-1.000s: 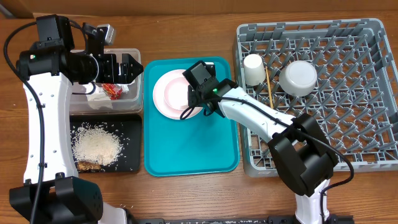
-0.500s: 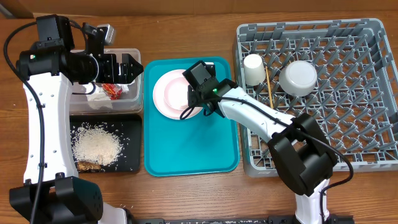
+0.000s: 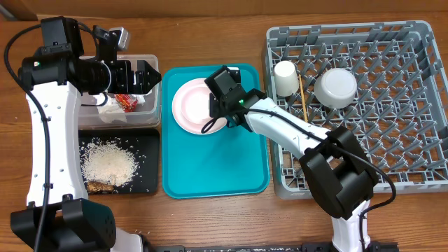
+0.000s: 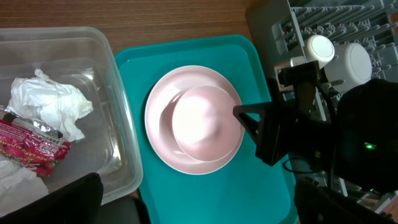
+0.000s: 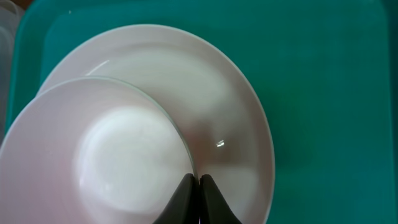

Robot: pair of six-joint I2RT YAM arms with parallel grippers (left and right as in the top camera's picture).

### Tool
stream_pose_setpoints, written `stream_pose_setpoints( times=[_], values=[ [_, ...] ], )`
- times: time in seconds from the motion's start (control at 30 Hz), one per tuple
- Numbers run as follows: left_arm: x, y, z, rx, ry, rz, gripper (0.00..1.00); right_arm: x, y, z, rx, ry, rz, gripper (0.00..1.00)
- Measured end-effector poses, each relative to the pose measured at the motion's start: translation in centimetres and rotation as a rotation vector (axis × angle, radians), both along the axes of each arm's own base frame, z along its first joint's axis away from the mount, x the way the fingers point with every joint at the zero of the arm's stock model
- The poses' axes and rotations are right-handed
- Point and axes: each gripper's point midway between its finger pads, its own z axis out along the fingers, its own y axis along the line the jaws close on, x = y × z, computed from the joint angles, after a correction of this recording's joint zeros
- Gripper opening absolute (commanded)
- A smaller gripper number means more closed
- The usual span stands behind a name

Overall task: Sort waste into correct bins and load items into the dishwasher
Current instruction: 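Lower the right gripper and grip the rim of the pink bowl, then lift the pink bowl and carry it to the right side of the rack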

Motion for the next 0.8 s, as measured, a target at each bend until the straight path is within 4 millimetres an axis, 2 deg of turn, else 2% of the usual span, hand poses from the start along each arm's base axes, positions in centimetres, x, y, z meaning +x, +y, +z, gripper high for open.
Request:
stream_pose_setpoints(
  times=[0.17,0.33,0.53,0.67,0.73,0.77,0.8],
  values=[
    [0.0,0.0,0.0,0.000,0.000,0.000,1.00,1.2,0.5,2.5,0.010,-0.047,0.008,0.04],
    [0.0,0.0,0.0,0.000,0.000,0.000,1.00,0.8,-1.4,6.3,-0.036,-0.079,0.035,0.04],
    [0.0,0.0,0.0,0.000,0.000,0.000,1.00,-0.7,-7.8,12.5,-0.092,-0.093,-0.019,0.04],
    [0.0,0.0,0.0,0.000,0.000,0.000,1.00,-1.9,-13.3,16.4,-0.109,-0.102,-0.106,0.04],
    [0.0,0.0,0.0,0.000,0.000,0.000,1.00,-2.8,-16.2,17.7,-0.126,-0.092,-0.154,0.04],
    [0.0,0.0,0.0,0.000,0.000,0.000,1.00,-3.6,-18.4,18.3,-0.150,-0.078,-0.197,0.04],
    [0.0,0.0,0.0,0.000,0.000,0.000,1.00,-3.9,-19.4,18.5,-0.162,-0.071,-0.214,0.04]
  ],
)
